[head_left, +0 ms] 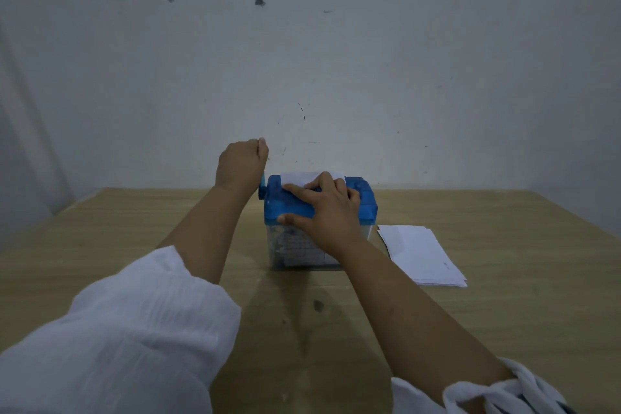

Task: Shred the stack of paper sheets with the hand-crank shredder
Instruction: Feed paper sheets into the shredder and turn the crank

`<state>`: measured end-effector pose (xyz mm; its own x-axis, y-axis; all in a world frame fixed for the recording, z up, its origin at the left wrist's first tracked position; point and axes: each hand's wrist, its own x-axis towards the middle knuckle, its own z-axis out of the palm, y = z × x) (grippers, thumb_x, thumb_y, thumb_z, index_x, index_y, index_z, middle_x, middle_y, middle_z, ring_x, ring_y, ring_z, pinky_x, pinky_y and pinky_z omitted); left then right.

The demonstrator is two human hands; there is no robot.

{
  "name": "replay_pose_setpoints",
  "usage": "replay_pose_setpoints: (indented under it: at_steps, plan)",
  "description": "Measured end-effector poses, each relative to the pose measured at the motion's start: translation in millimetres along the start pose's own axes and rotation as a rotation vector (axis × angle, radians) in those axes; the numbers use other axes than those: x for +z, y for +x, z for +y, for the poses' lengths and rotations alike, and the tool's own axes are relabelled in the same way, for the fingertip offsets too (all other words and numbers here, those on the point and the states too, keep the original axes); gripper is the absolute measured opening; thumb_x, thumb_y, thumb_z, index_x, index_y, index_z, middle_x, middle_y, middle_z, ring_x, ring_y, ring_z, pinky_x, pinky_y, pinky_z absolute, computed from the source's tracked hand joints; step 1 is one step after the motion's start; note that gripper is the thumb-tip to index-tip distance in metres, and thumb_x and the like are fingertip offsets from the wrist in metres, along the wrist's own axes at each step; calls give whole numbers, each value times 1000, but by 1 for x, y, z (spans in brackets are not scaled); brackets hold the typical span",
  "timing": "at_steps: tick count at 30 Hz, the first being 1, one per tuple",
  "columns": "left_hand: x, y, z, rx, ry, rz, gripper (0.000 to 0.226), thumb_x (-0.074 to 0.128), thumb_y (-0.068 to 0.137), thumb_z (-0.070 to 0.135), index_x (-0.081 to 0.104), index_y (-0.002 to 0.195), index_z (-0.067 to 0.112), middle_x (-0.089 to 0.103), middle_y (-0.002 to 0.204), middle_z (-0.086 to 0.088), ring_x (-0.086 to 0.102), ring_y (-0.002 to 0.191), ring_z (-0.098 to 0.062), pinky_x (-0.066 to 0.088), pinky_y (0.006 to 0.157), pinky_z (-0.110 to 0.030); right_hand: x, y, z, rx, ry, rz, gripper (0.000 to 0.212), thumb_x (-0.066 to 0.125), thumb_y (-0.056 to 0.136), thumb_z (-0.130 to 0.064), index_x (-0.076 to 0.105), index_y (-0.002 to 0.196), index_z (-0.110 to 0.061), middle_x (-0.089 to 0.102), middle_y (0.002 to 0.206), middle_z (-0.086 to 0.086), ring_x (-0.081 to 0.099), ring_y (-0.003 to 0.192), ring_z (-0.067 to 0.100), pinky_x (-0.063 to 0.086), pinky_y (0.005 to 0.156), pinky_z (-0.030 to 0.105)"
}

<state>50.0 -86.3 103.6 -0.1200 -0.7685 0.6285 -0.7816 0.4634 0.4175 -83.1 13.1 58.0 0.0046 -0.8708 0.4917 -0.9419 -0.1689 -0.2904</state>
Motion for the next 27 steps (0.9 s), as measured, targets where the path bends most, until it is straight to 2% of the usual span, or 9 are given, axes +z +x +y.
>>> replay_pose_setpoints:
  at_steps: [3,5,9,13,16,20,24,27]
  plan:
    - [-3,-12,0,62,-14,39,42,28,103,20,46,69,5,34,54,-4,41,61,-26,25,58,-32,0,4,-1,25,-27,11,52,52,85,-58,44,134,-42,38,118,-5,31,112,15,14,94,30]
    - [-5,-27,-2,87,-52,50,41,30,103,19,43,66,6,31,53,-2,39,59,-25,24,58,-31,1,4,-2,35,-47,27,52,52,86,-58,44,135,-41,39,118,-4,32,112,15,15,94,32]
    - [-6,-52,-9,90,-49,40,37,31,102,17,44,69,7,35,57,-2,40,61,-23,21,58,-30,4,4,-1,41,-47,35,52,53,85,-58,45,134,-42,39,118,-5,34,113,14,15,96,32]
    - [-6,-67,-13,79,-79,53,36,31,102,18,49,74,8,47,65,-8,43,64,-24,26,60,-31,4,3,-3,38,-58,45,53,53,84,-59,44,134,-44,39,118,-5,34,114,13,14,97,31]
    - [0,-85,-20,48,-83,-13,39,29,103,21,55,78,5,50,69,-7,45,65,-23,27,59,-31,3,3,-2,38,-58,37,54,52,84,-60,43,135,-44,39,119,-5,33,115,13,15,97,31]
    - [13,-106,-30,-14,-164,-136,41,28,103,23,50,72,9,47,63,-1,44,64,-22,21,55,-32,4,3,-2,27,-72,40,54,51,84,-62,42,135,-45,39,118,-5,34,114,14,15,96,31]
    - [20,-105,-36,-78,-244,-214,43,24,103,28,49,73,10,46,61,2,43,63,-20,27,54,-31,3,2,-2,11,-75,50,54,51,84,-61,43,134,-45,40,118,-5,34,112,13,15,94,31]
    - [34,-112,-42,-149,-320,-246,39,22,103,30,50,82,13,52,71,1,50,72,-21,33,59,-29,4,-1,-2,-11,-59,76,54,52,83,-61,45,133,-44,41,115,-6,36,110,13,15,91,29]
